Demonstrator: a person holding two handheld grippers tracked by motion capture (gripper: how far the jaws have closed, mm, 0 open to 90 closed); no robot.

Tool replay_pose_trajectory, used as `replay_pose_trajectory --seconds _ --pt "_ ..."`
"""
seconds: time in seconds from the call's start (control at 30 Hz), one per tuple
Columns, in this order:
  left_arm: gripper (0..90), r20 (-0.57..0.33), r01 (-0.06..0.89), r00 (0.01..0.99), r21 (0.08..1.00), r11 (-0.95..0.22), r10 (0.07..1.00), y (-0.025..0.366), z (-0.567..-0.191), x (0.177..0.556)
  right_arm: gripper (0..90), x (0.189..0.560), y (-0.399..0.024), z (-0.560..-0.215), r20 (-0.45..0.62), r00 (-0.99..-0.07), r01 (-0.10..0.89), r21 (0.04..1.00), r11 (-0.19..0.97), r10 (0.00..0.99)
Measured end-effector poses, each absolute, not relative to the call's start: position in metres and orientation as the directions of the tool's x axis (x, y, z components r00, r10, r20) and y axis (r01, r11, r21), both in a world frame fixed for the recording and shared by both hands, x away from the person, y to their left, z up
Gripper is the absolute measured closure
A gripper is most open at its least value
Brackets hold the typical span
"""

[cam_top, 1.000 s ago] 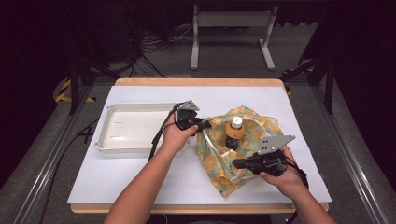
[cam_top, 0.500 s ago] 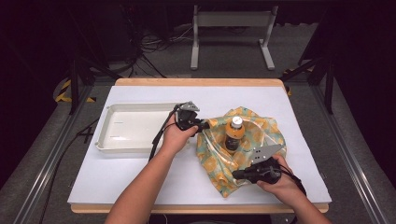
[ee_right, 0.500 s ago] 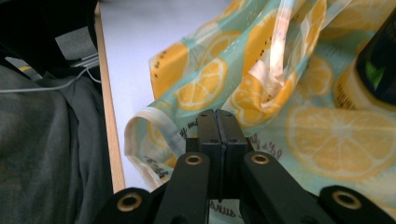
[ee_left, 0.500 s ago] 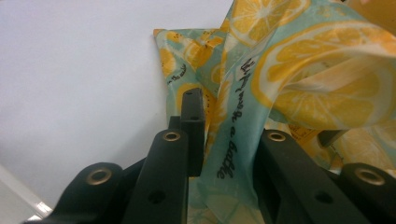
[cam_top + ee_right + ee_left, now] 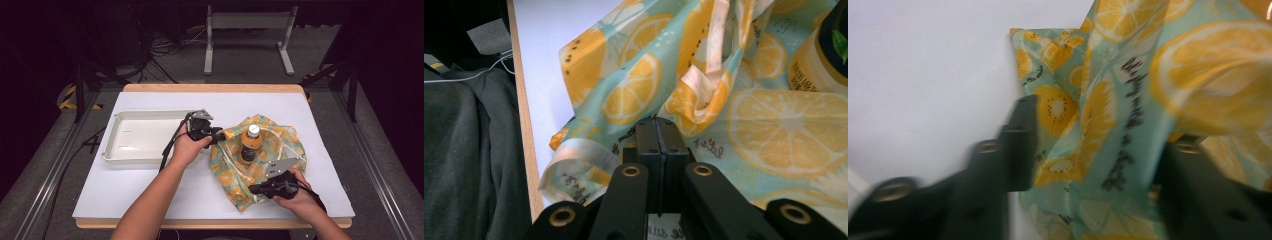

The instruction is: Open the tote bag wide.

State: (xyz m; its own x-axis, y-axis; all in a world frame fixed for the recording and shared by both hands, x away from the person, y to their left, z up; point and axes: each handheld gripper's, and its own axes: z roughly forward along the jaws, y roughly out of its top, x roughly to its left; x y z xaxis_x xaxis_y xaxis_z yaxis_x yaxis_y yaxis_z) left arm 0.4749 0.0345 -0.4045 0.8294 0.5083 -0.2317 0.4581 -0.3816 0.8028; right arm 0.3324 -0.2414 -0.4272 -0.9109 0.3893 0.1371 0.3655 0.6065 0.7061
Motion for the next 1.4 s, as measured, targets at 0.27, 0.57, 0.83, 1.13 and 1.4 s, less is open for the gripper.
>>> replay_pose_trajectory --seconds 0.27,0.57,0.83,1.13,1.4 --pt "25.9 -0.199 0.393 0.862 0.843 -0.368 0.466 0.042 -0.387 0.459 90.0 0.332 -0.242 -0.427 0.134 -0.91 0.363 0.715 0.598 0.392" --pt "26.2 -0.163 0.289 0.891 0.923 -0.254 0.424 0.042 -0.363 0.449 90.0 0.332 -0.242 -0.426 0.133 -0.909 0.362 0.722 0.59 0.395" --pt "31.6 -0.118 0.218 0.921 0.946 -0.241 0.37 0.029 -0.353 0.444 90.0 0.331 -0.242 -0.424 0.132 -0.911 0.355 0.731 0.583 0.39" --pt "76.3 -0.03 0.2 0.91 0.905 -0.375 0.414 0.017 -0.36 0.444 90.0 0.332 -0.242 -0.424 0.132 -0.913 0.351 0.735 0.58 0.386" --pt "83.6 -0.036 0.265 0.884 0.86 -0.435 0.466 0.011 -0.383 0.453 90.0 0.332 -0.243 -0.424 0.133 -0.912 0.353 0.737 0.577 0.387"
